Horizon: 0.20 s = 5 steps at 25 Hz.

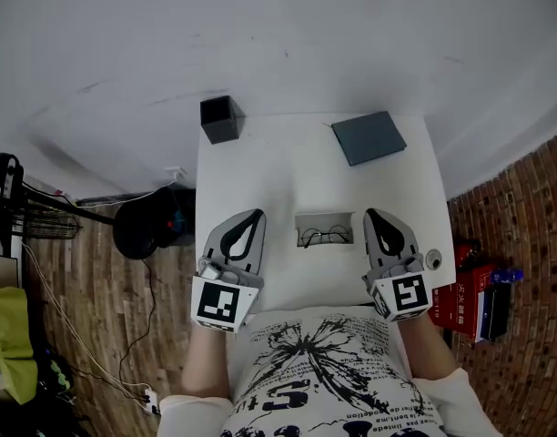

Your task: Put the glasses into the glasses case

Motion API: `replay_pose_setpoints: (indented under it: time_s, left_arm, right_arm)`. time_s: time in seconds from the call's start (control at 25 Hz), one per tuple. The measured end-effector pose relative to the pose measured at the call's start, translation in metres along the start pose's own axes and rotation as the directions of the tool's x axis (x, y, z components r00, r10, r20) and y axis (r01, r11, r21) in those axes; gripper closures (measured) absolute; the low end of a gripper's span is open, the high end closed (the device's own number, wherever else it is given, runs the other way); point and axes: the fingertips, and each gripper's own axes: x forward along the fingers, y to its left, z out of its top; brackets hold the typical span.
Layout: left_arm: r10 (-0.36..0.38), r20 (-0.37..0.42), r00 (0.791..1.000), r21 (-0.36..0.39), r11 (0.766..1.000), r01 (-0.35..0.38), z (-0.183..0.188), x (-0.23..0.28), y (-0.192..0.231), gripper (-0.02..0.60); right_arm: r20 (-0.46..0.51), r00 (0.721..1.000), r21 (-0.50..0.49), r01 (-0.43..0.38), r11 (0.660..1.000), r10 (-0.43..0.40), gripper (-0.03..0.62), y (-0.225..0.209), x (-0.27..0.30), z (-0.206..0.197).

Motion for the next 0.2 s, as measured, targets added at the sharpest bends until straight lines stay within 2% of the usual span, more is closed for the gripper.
replay_pose_setpoints:
  time_s: [0.2]
  left_arm:
    - [-0.012,-0.044,0.999,0.021,1.0,0.013,-0.0046,0.0024,-0.0096,0.568]
  right_arm:
    - [-0.007,1.0,-0.003,-0.003,1.0,0.003,0.582,-0.0053,0.0006,-0.0031]
